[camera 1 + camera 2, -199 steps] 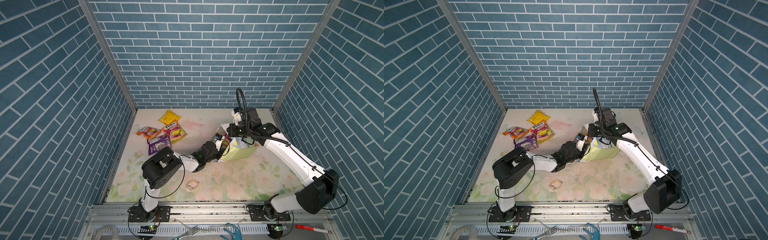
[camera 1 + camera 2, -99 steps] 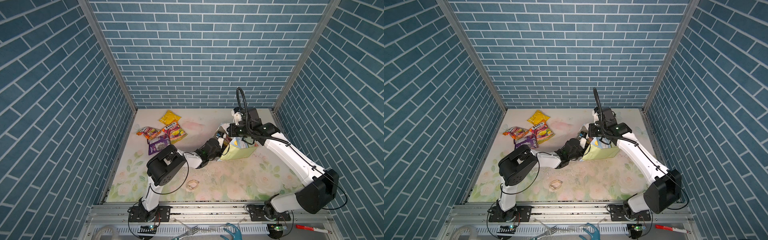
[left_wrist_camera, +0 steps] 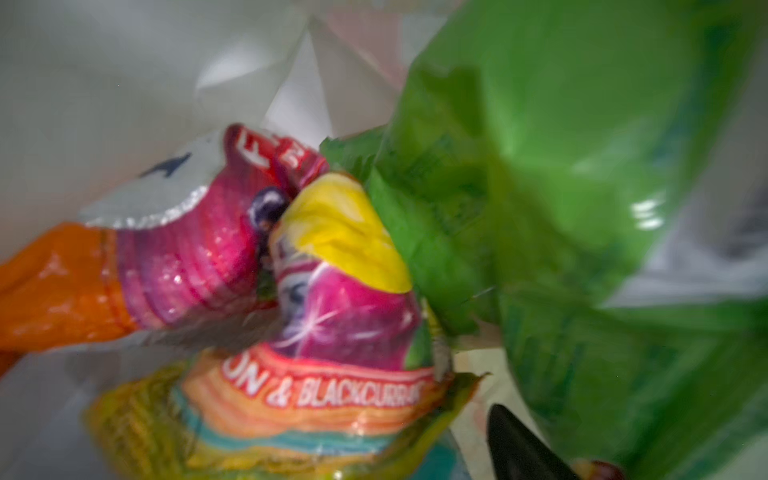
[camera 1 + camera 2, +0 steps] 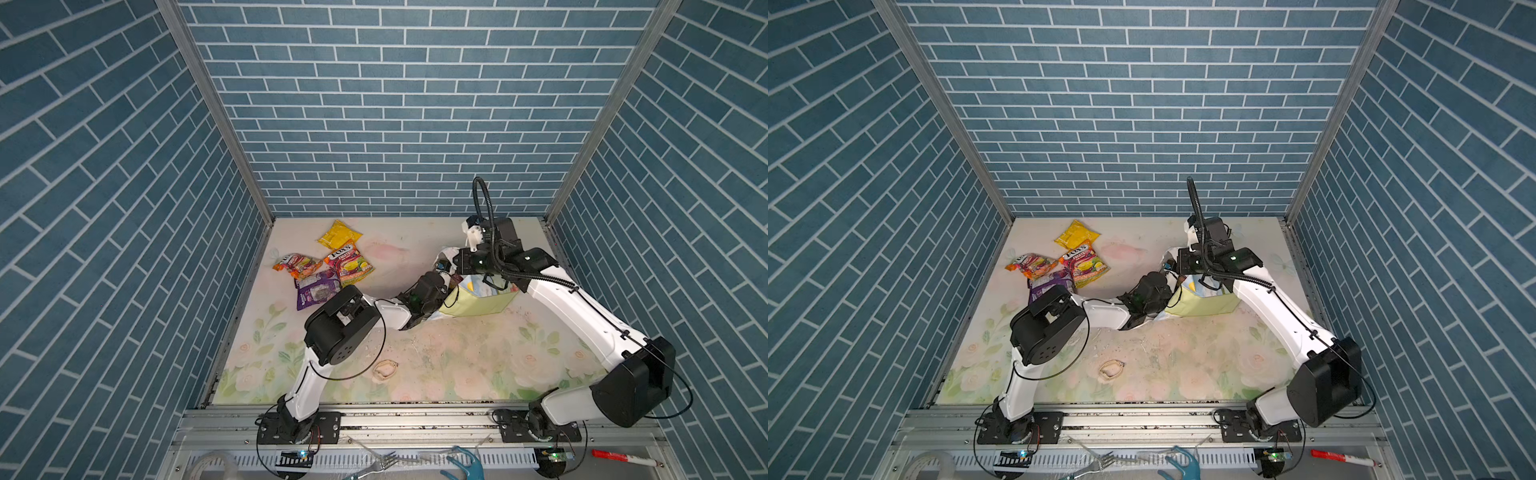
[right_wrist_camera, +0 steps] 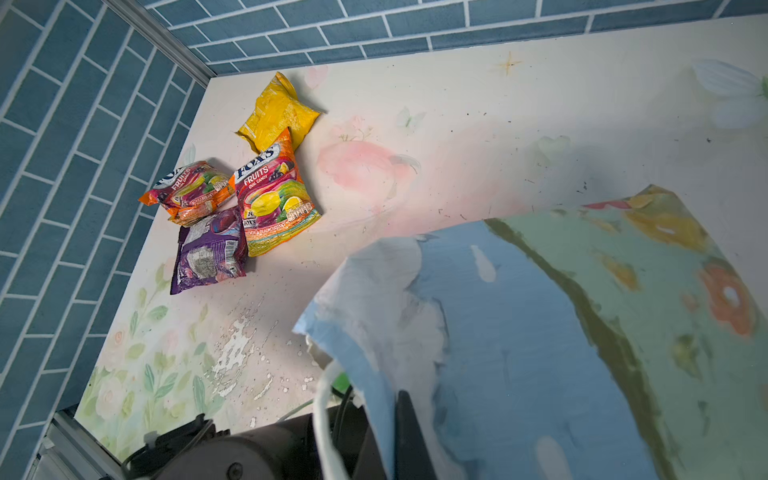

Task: Take the snacks out of the paper bag

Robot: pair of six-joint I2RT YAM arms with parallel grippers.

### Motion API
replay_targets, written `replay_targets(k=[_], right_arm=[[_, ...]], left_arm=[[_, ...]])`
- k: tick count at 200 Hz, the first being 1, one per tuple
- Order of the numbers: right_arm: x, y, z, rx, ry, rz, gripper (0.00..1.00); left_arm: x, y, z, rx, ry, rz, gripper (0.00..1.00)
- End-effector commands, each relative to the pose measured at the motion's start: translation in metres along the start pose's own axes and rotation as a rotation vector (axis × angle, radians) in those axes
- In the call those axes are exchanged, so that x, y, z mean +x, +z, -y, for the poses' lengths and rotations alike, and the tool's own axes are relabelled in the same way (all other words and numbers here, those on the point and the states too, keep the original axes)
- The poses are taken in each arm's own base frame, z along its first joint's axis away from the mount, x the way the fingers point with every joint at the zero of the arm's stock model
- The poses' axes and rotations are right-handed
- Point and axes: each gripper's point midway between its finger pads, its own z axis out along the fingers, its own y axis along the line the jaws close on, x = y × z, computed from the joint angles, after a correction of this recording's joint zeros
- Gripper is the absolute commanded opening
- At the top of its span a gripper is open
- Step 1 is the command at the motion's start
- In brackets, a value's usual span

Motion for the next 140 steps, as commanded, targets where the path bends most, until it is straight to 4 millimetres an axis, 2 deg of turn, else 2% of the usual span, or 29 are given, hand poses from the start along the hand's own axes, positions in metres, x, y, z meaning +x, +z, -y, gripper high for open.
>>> replay_targets(k=[1, 21, 38, 51, 64, 81, 96, 113, 140], right_arm=[[-0.026, -0.014, -0.022, -0.087, -0.030, 0.104, 0.00], [-0.026, -0.018, -0.025, -0.097, -0.032, 0.107, 0.00], [-0.027, -0.022, -0.027, -0.109, -0.035, 0.113, 0.00], [-0.026, -0.022, -0.027, -0.112, -0.037, 0.114, 0.00], [-0.024, -0.020, -0.025, -0.104, -0.036, 0.108, 0.00], [-0.020, -0.017, -0.021, -0.088, -0.033, 0.095, 0.00], [-0.017, -0.014, -0.018, -0.076, -0.033, 0.084, 0.00], [-0.014, -0.013, -0.014, -0.060, -0.039, 0.076, 0.00], [-0.011, -0.011, -0.006, -0.016, -0.043, 0.063, 0.00]], left_arm=[[0.006, 0.005, -0.001, 0.001, -0.021, -0.037, 0.78], [0.007, 0.006, -0.005, -0.014, -0.017, -0.036, 0.73], [0.010, 0.009, -0.008, -0.005, -0.012, -0.036, 0.61], [0.010, 0.011, -0.010, -0.001, -0.026, -0.042, 0.42], [0.008, 0.011, -0.011, -0.001, -0.036, -0.047, 0.27], [0.002, 0.005, -0.009, -0.003, -0.026, -0.032, 0.24], [-0.005, -0.005, -0.009, -0.020, -0.014, -0.011, 0.15], [-0.015, -0.017, -0.010, -0.058, 0.001, 0.012, 0.00], [-0.037, -0.036, -0.004, -0.072, 0.026, 0.044, 0.00]])
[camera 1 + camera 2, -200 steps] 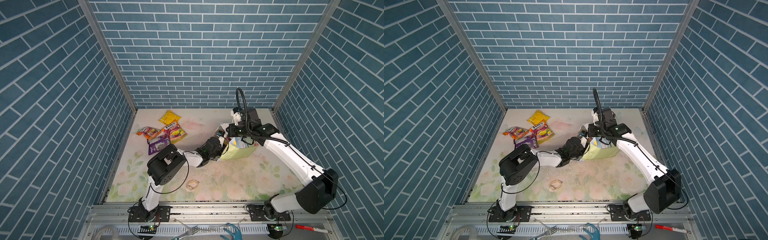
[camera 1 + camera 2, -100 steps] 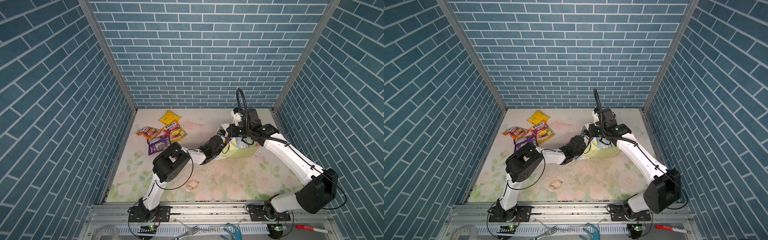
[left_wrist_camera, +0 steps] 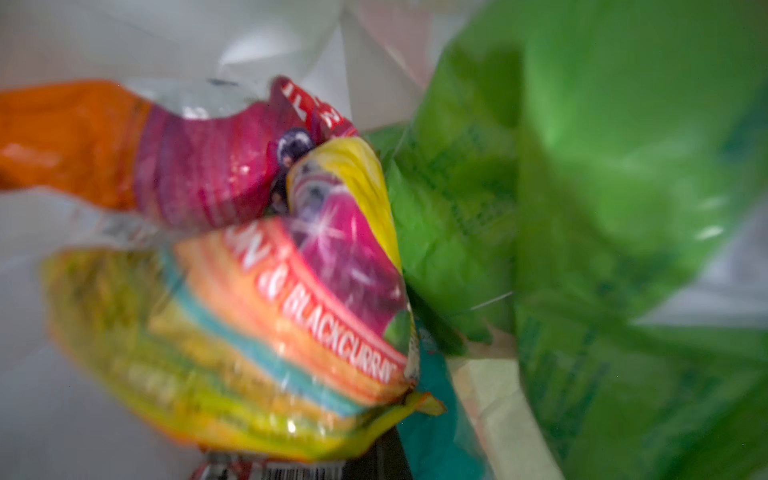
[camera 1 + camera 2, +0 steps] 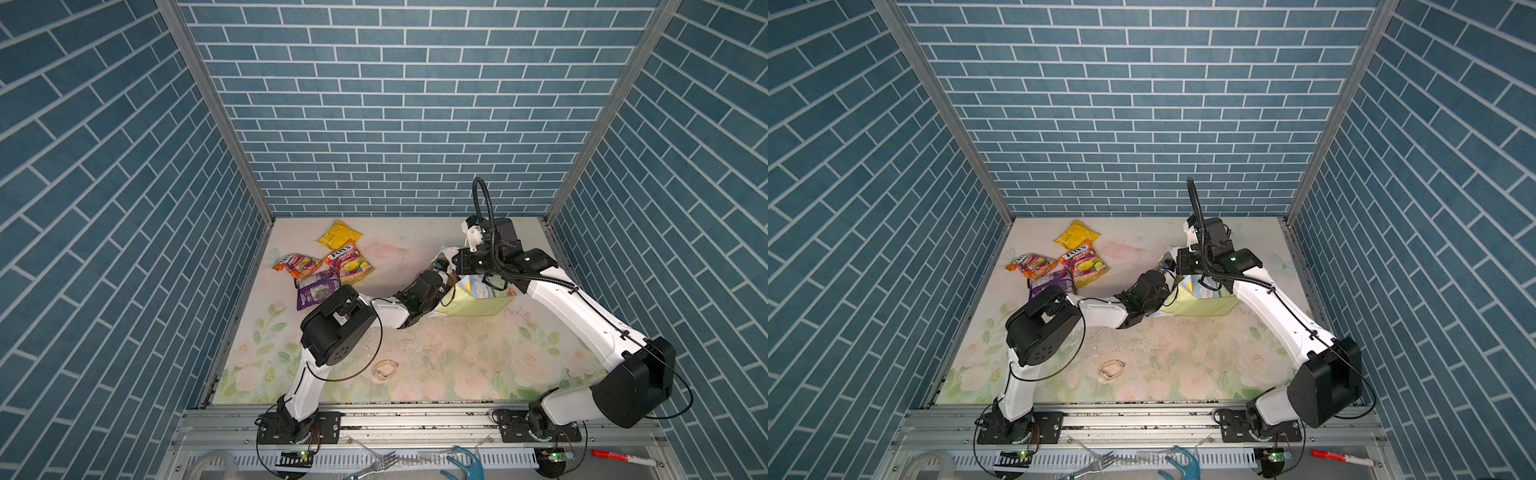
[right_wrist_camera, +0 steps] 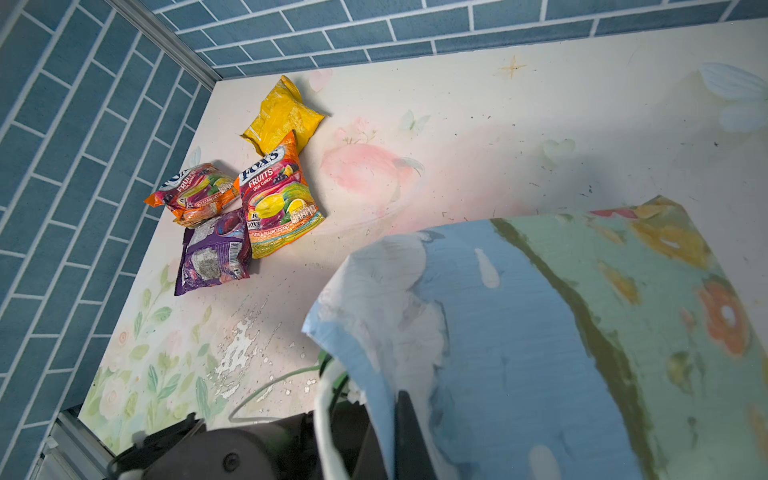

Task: Take the snacks out of the paper bag

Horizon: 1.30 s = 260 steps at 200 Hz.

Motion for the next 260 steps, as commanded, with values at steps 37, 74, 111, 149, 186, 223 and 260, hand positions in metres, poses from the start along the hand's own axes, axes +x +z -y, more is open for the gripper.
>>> replay_targets(k=[37, 74, 111, 149, 186, 223, 260], right_arm=[[-0.011, -0.012, -0.004, 0.002, -0.034, 0.045, 0.00], [-0.006, -0.010, 0.005, 0.051, -0.032, 0.020, 0.00], [-0.008, -0.013, 0.002, 0.037, -0.032, 0.037, 0.00], [-0.010, -0.016, 0.002, 0.040, -0.035, 0.049, 0.00], [-0.008, -0.014, 0.004, 0.045, -0.056, 0.042, 0.00], [-0.008, -0.010, 0.005, 0.050, -0.076, 0.037, 0.00], [-0.012, -0.008, 0.000, 0.036, -0.067, 0.022, 0.00]], left_arm=[[-0.050, -0.044, 0.003, -0.042, 0.035, 0.099, 0.00], [-0.069, -0.064, -0.003, -0.055, 0.011, 0.139, 0.00], [-0.088, -0.084, -0.004, -0.050, 0.003, 0.182, 0.00], [-0.087, -0.085, -0.007, -0.041, -0.019, 0.181, 0.00], [-0.078, -0.078, -0.006, 0.025, -0.075, 0.152, 0.34], [-0.056, -0.077, -0.010, 0.080, -0.056, 0.184, 0.54], [-0.038, -0.078, -0.010, 0.102, 0.090, 0.252, 0.51]])
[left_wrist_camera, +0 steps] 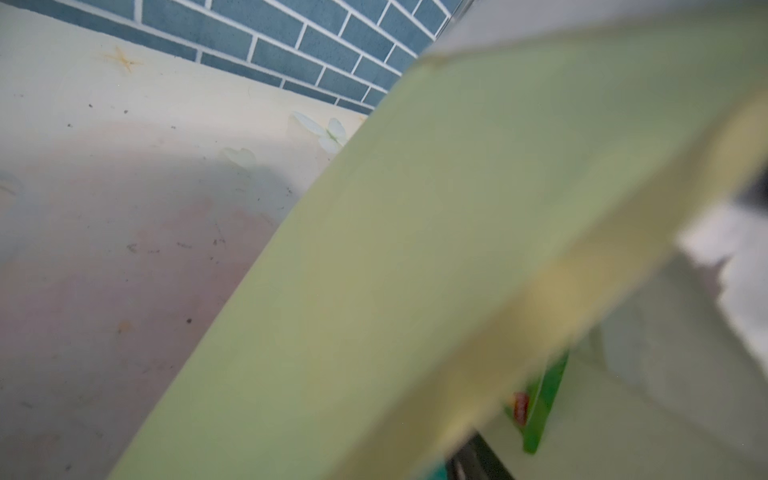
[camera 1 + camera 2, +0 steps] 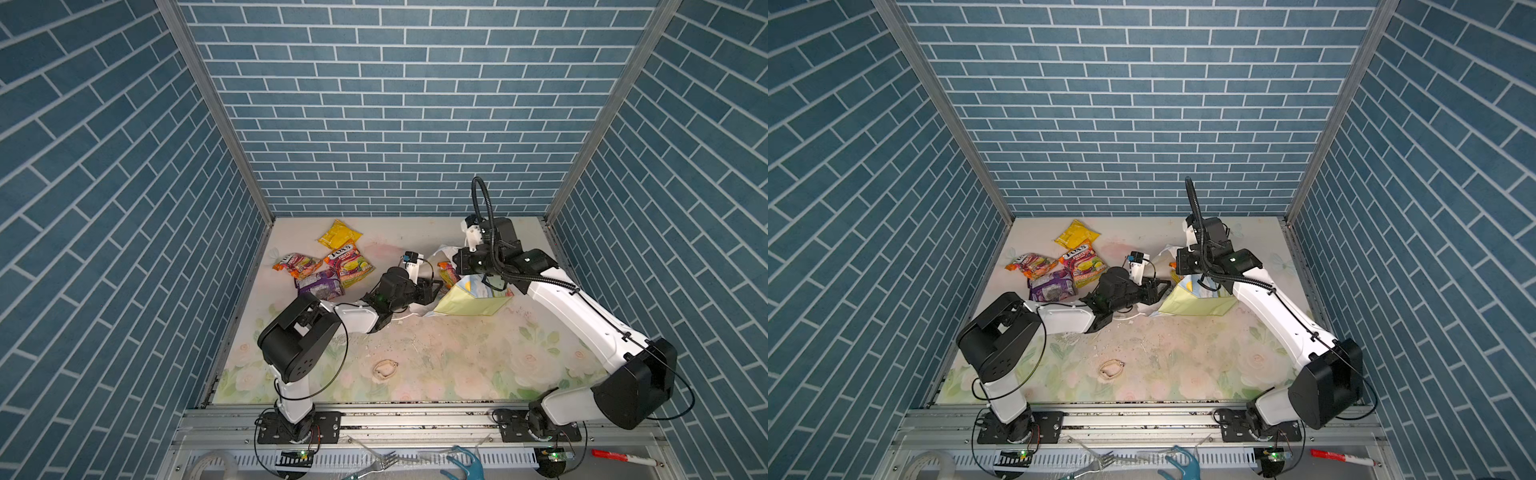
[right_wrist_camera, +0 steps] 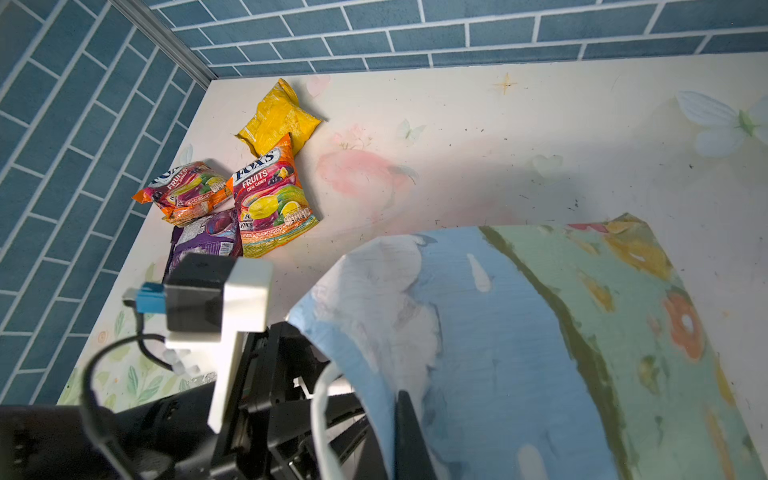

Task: Take the snacks out of the paper bag

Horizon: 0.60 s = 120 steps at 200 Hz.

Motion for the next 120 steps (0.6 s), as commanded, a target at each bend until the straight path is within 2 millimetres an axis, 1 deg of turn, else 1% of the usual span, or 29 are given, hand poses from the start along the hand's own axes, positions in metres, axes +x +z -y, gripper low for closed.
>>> replay_targets(k=[1, 19, 28, 38, 49, 59, 71, 85, 120], right_arm=[[-0.011, -0.005, -0.004, -0.002, -0.020, 0.012, 0.00], [-0.012, -0.002, -0.006, -0.007, -0.012, 0.001, 0.00], [-0.014, -0.001, -0.006, -0.008, -0.012, 0.000, 0.00], [-0.015, 0.000, -0.006, -0.009, -0.010, -0.002, 0.00], [-0.015, 0.001, -0.007, -0.012, -0.007, 0.001, 0.00], [-0.016, 0.002, -0.008, -0.019, -0.002, 0.005, 0.00], [-0.017, 0.004, -0.010, -0.029, 0.004, 0.006, 0.00], [-0.017, 0.007, -0.012, -0.043, 0.010, 0.003, 0.00], [-0.017, 0.015, -0.017, -0.074, 0.019, -0.002, 0.00]], left_arm=[[-0.007, 0.003, 0.014, 0.073, 0.117, 0.087, 0.51], [0.002, 0.014, 0.015, 0.100, 0.119, 0.042, 0.55], [0.007, 0.020, 0.009, 0.082, 0.091, 0.021, 0.56], [0.009, 0.025, 0.005, 0.071, 0.065, 0.010, 0.61], [0.009, 0.031, 0.007, 0.091, 0.059, 0.009, 0.69], [0.011, 0.038, 0.005, 0.094, 0.039, 0.002, 0.72], [0.013, 0.046, 0.001, 0.087, 0.010, -0.007, 0.74], [0.013, 0.055, 0.003, 0.102, -0.012, -0.006, 0.75], [0.017, 0.075, 0.004, 0.118, -0.033, -0.022, 0.74]])
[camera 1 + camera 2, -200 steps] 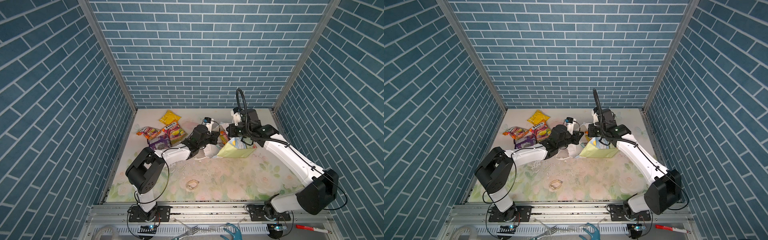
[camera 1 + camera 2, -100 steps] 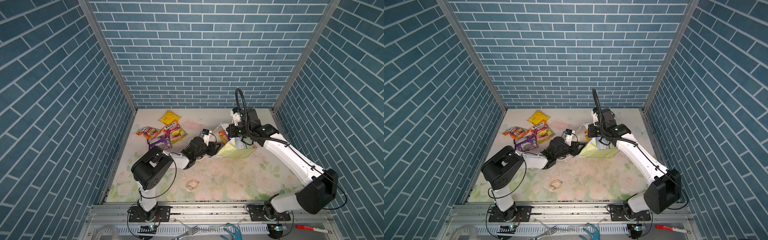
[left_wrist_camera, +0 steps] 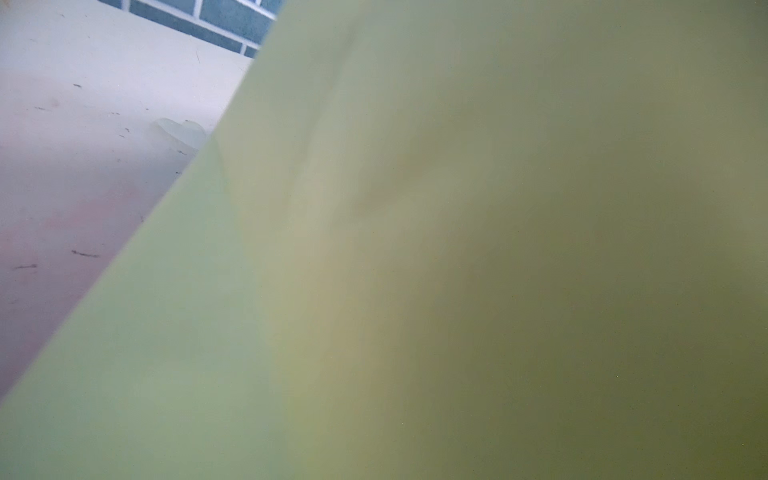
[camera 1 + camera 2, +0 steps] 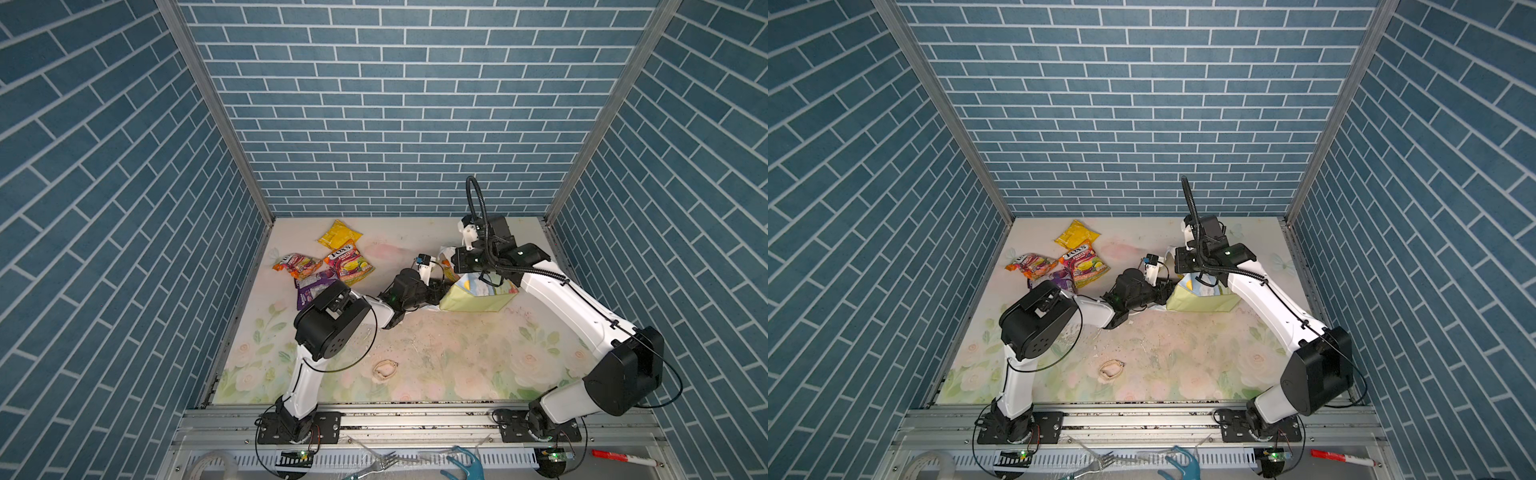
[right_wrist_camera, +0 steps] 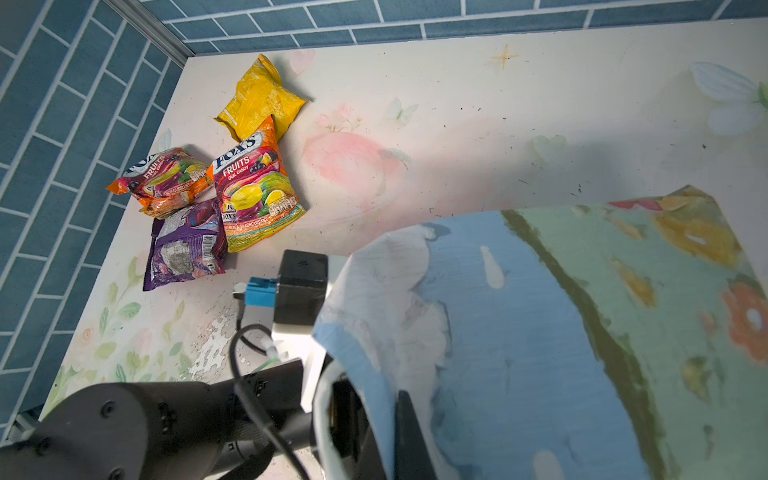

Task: Take the snacks out of the paper bag

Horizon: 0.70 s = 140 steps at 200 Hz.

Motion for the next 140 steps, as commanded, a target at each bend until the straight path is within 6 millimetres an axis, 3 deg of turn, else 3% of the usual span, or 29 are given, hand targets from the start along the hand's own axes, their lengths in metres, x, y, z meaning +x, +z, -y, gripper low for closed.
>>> replay_targets(k=[1, 17, 66, 118, 129, 140], right_arm=[[-0.020, -0.006, -0.019, -0.076, 0.003, 0.056, 0.00], [-0.020, -0.003, -0.018, -0.074, 0.007, 0.052, 0.00], [-0.016, -0.002, -0.015, -0.064, 0.009, 0.045, 0.00], [-0.018, -0.010, -0.014, -0.056, 0.002, 0.064, 0.00], [-0.017, -0.010, -0.014, -0.051, -0.002, 0.064, 0.00], [-0.017, -0.010, -0.012, -0.044, -0.006, 0.062, 0.00]], left_arm=[[0.001, 0.012, 0.008, 0.032, -0.015, -0.005, 0.74], [0.001, 0.016, 0.006, 0.011, 0.002, -0.003, 0.69], [-0.011, 0.020, 0.008, 0.000, 0.012, 0.018, 0.28], [-0.005, 0.035, 0.001, -0.016, -0.001, -0.024, 0.17], [-0.004, 0.035, 0.000, -0.023, 0.002, -0.031, 0.00], [-0.004, 0.034, -0.001, -0.039, 0.007, -0.040, 0.00]])
